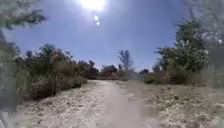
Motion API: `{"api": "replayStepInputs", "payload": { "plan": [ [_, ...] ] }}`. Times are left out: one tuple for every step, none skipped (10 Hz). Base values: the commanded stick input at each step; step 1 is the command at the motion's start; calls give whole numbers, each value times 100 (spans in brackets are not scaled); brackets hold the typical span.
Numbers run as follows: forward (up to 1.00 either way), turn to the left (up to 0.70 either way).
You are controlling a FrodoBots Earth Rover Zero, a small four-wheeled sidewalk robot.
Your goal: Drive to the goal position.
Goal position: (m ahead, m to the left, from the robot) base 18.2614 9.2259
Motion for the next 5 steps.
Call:
{"api": "replayStepInputs", "payload": {
  "plan": [
    [44, 2],
    [44, 2],
    [44, 2],
    [44, 2],
    [44, 2]
  ]
}}
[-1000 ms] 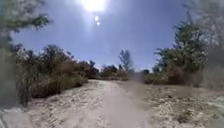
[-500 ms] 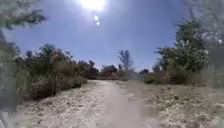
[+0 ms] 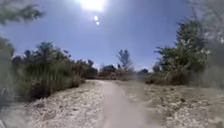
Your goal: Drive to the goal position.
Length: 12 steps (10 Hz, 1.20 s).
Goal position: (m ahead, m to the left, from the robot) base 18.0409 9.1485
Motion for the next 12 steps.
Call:
{"api": "replayStepInputs", "payload": {
  "plan": [
    [44, 2],
    [44, 2],
    [44, 2],
    [44, 2],
    [44, 2],
    [44, 2],
    [44, 2],
    [44, 2],
    [44, 2],
    [44, 2],
    [44, 2],
    [44, 2]
  ]
}}
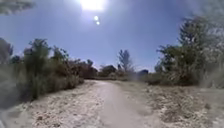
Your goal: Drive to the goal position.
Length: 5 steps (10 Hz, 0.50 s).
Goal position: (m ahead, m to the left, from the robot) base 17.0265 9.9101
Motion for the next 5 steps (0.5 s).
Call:
{"api": "replayStepInputs", "payload": {
  "plan": [
    [44, 2],
    [44, 2],
    [44, 2],
    [44, 2],
    [44, 2]
  ]
}}
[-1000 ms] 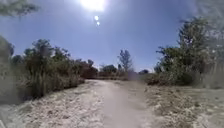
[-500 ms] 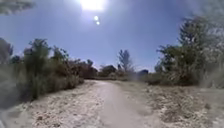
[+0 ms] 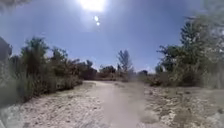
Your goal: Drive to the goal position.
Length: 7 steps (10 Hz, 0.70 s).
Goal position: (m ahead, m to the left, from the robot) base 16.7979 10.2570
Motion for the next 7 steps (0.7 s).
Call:
{"api": "replayStepInputs", "payload": {
  "plan": [
    [44, 2],
    [44, 2],
    [44, 2],
    [44, 2],
    [44, 2],
    [44, 2],
    [44, 2]
  ]
}}
